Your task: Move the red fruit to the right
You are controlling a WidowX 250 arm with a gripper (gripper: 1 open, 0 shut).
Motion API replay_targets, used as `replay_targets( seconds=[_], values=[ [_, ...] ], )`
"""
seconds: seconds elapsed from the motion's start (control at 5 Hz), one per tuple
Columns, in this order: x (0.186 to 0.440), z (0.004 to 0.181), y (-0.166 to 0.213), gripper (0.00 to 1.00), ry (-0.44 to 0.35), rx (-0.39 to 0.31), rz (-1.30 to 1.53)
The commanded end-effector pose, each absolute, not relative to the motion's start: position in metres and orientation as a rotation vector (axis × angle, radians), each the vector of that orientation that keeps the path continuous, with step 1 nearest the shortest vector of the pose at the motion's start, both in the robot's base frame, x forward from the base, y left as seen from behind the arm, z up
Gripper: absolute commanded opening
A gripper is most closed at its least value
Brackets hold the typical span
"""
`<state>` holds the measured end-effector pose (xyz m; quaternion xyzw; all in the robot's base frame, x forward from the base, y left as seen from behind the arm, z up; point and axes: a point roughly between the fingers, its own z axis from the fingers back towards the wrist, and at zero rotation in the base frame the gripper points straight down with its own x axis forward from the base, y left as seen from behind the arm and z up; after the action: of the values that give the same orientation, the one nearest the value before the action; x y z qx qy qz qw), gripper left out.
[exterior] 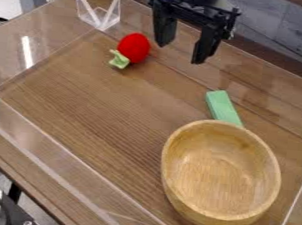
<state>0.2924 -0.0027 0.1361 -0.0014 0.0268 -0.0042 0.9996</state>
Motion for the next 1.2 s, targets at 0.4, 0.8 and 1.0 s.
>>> replay_targets(
  seconds=[0.4,0.8,1.0],
  values=[
    [0.319,0.117,0.063,1.00,0.033,0.001,0.102],
    [0.343,0.094,0.100,1.00,-0.019,0.006,0.108],
    [0.352,0.085,0.110,1.00,-0.025,0.004,0.123]
  ],
)
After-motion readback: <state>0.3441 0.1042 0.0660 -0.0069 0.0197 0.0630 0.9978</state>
